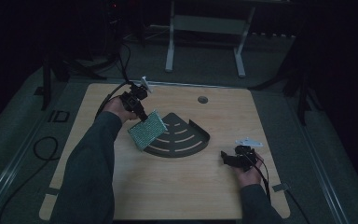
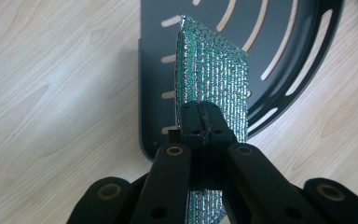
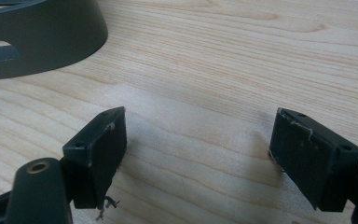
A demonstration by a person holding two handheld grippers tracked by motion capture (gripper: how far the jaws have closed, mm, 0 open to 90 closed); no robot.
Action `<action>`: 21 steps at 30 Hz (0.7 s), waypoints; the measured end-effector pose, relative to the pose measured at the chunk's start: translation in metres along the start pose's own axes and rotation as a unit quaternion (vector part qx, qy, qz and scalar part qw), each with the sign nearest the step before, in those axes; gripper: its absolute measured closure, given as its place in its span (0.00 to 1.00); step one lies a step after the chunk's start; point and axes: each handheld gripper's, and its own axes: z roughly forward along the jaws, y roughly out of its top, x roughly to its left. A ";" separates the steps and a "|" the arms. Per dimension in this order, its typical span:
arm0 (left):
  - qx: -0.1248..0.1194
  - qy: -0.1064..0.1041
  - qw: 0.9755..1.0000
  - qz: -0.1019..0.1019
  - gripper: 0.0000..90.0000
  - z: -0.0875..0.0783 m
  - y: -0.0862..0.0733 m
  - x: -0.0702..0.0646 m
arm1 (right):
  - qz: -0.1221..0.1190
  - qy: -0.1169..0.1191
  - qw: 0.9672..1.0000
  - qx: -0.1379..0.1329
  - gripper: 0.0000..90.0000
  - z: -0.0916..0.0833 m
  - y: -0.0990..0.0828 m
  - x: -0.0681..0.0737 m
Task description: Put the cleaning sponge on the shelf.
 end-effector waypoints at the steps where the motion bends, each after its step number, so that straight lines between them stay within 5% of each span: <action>1: 0.000 0.002 1.000 0.000 1.00 0.000 0.001 -0.001 | 0.000 0.000 1.000 0.000 0.20 0.000 0.000 0.000; 21: -0.002 0.018 1.000 0.004 1.00 0.012 0.016 -0.004 | 0.000 0.000 1.000 0.000 0.20 0.000 0.000 0.000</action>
